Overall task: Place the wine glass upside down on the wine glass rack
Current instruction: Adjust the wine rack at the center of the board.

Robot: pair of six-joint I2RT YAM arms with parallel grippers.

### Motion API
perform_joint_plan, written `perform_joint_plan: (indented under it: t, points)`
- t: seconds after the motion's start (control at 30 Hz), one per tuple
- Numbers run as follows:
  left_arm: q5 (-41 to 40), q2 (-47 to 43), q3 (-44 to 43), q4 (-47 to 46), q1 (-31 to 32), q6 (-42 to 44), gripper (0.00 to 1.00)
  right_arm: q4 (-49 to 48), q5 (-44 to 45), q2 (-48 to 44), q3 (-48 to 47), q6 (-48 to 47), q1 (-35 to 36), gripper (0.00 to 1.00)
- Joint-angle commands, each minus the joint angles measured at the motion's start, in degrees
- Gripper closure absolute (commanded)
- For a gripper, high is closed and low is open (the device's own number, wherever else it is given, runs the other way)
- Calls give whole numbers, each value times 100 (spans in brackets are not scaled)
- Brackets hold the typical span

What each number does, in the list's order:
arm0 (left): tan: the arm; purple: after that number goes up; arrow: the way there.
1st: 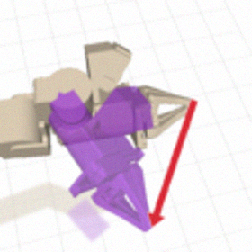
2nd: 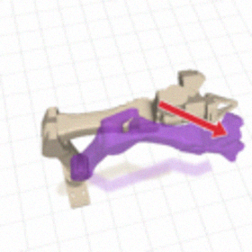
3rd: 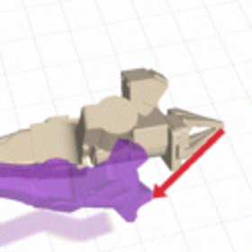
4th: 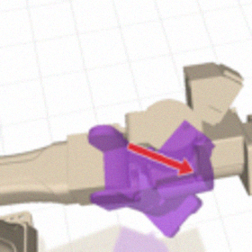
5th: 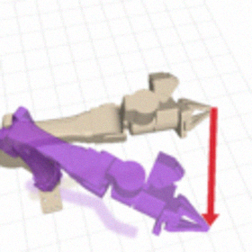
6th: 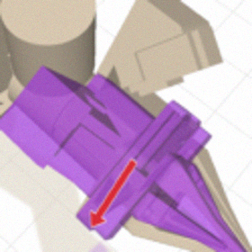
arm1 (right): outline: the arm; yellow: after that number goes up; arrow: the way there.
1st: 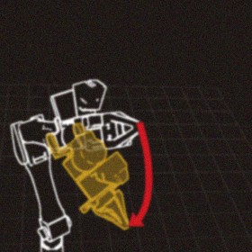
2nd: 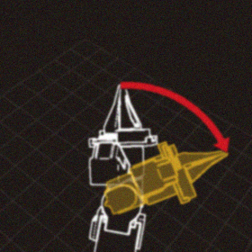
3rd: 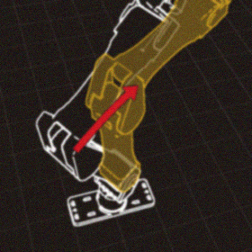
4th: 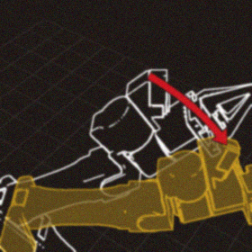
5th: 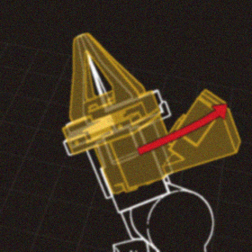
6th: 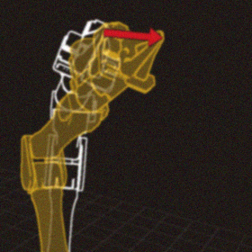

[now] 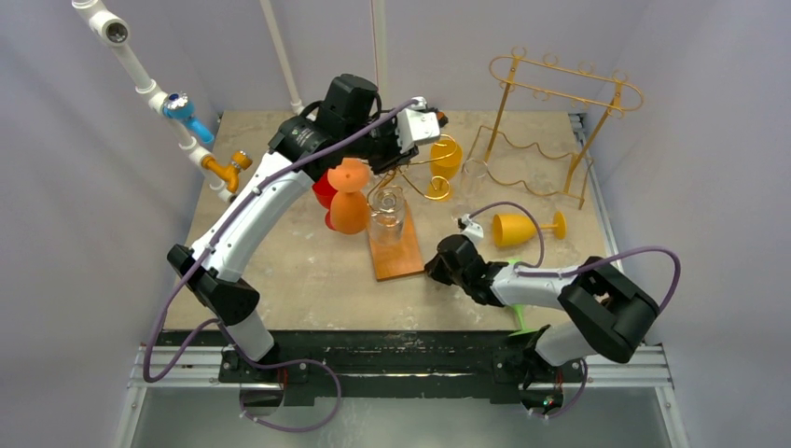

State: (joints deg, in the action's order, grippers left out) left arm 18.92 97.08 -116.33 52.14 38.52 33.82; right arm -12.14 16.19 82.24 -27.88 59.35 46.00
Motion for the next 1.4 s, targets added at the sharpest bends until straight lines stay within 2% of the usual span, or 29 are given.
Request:
perform_joint_plan:
  t: [0.0, 0.1, 0.2, 0.33, 0.47, 0.57, 0.67, 0.77, 1.03, 1.13, 1.2, 1.37]
  points:
    - [92, -188, 70, -12, -11, 80, 70, 18, 72, -5, -31, 319, 111, 100]
    - [109, -219, 76, 21, -7, 88, 70, 436, 195, -474, -27, 235, 44, 100]
    - [128, -254, 76, 33, -10, 105, 70, 1136, 309, -1344, -236, -143, -207, 98]
    - [141, -281, 76, 47, -11, 113, 70, 2293, 291, -2380, -893, -975, -784, 71]
    - [156, -339, 77, 12, -11, 86, 68, 3060, 148, -2846, -1981, -1822, -1264, 59]
    - [142, -413, 89, -126, -11, -14, 47, 3589, 55, -2666, -2895, -2262, -1450, 57]
    - [107, -499, 34, -288, -5, -77, 41, 3750, -81, -2394, -3643, -2517, -1559, 55]
    - [97, -532, -154, -273, -9, -137, 40, 3877, -113, -2179, -4166, -2664, -1614, 54]
    - [45, -515, -489, 119, -9, -149, 47, 3970, -424, -1765, -5182, -2850, -1823, 50]
    - [13, -387, -681, 465, -11, -113, 53, 3957, -693, -1573, -5449, -2872, -1879, 40]
    - [7, -300, -832, 691, -11, -45, 57, 3861, -893, -1496, -5532, -2857, -1893, 37]
    - [-32, -218, -888, 1016, -11, 116, 62, 3834, -1290, -1160, -5776, -2807, -1910, 39]
